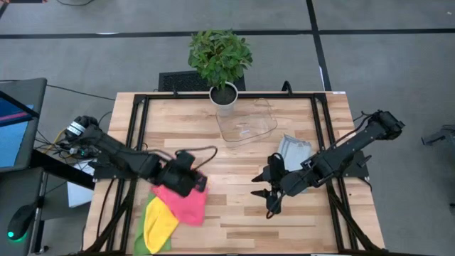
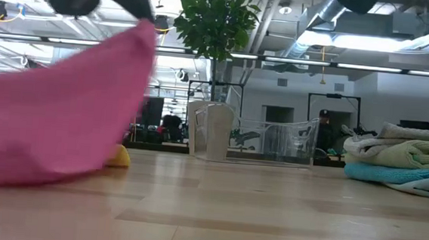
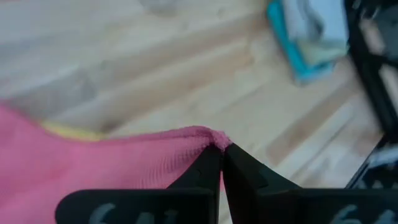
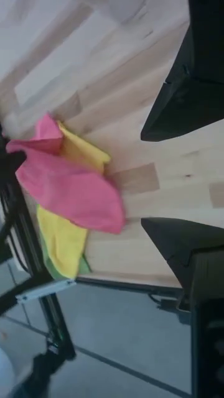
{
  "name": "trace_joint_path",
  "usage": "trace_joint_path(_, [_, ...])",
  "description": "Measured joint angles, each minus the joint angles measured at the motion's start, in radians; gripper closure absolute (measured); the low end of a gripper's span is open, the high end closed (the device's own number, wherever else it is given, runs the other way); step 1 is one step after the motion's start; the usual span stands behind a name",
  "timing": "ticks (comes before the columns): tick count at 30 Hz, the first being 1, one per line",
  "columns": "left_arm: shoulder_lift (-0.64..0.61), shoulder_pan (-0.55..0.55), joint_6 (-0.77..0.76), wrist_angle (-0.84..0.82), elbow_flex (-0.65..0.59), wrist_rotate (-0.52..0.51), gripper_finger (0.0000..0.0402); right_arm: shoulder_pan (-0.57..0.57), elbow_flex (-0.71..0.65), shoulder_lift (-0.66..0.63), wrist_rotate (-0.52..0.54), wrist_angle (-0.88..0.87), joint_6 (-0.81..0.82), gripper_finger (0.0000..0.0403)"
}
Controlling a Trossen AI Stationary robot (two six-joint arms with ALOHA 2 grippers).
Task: Fold microfiber towels
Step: Fold the pink microfiber cloth
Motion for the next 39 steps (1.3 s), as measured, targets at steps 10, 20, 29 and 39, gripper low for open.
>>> trace_joint_path(10, [0.000,0.200,0.175,0.159,0.001,0.050,0.0400,-0.006,0.000,0.184,0.066,0.090,0.130,0.0189])
trace_joint_path(20, [0.000,0.278,0.260,0.175,0.001,0.079,0.0400,-0.084,0.147,0.491,-0.084,0.111,0.330,0.0188])
trace_joint_path(29, [0.000,0.302,0.314,0.177,0.001,0.098,0.0400,-0.118,0.338,0.698,-0.135,0.034,0.422,0.0190])
trace_joint_path(39, [0.000,0.303,0.358,0.177,0.001,0.099,0.0400,-0.172,0.466,0.804,-0.140,-0.040,0.451,0.0190])
